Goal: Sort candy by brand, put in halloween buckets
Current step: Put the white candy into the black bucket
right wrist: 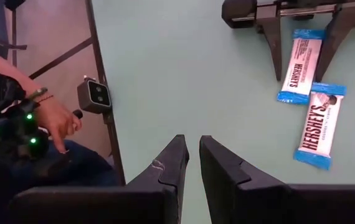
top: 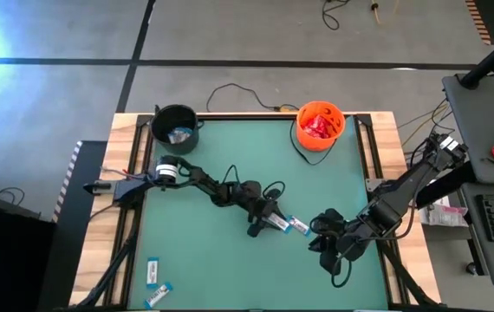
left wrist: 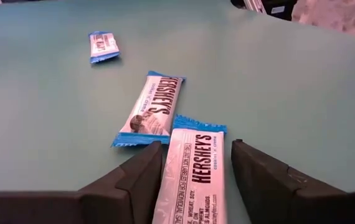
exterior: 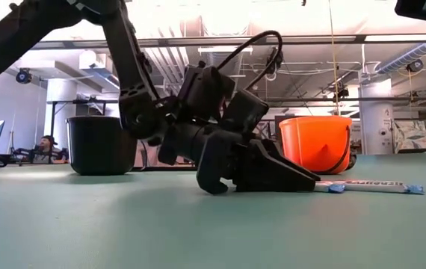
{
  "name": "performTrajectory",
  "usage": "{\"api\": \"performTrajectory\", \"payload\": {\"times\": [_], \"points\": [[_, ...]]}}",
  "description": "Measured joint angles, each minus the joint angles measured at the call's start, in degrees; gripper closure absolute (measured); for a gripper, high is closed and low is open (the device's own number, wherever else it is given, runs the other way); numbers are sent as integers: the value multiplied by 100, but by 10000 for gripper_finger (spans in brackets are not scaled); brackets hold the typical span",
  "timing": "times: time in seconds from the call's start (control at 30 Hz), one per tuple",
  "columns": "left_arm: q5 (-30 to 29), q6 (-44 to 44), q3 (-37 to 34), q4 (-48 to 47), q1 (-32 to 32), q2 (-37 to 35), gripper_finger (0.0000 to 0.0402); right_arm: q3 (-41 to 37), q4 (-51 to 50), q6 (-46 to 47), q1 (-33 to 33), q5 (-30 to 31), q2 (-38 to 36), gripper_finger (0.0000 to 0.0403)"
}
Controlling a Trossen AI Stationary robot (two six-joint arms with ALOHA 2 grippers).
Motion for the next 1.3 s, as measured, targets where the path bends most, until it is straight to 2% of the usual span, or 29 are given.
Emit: {"api": "performTrajectory", "payload": {"times": [0.13, 0.3, 0.47, 0.6, 0.7, 0.87, 1.1, 1.3], "points": [[-7, -52, 0, -54, -4, 1, 239, 0, 0, -4, -2, 2, 0, 364], [14, 193, 0, -111, -11, -2, 281, 0, 0, -30, -2, 26, 0, 364], [-346, 180, -18, -231, -13, -201, 314, 0, 0, -49, -2, 47, 0, 364], [-1098, 523, -55, -702, -129, -734, 314, 0, -2, -50, -2, 50, 0, 364], [-1545, 724, -87, -1190, -225, -1215, 311, 1, 18, -39, -2, 48, 0, 364], [-1488, 159, -217, -1763, -210, -2331, 310, 161, 44, -33, 16, 20, 0, 364], [-2212, -272, -693, -3568, -111, -4318, 312, 449, -110, -517, 1, 555, 0, 364], [-3279, -829, -1029, -5470, 386, -6163, 313, 456, -107, -1111, -146, 651, 0, 364]]}}
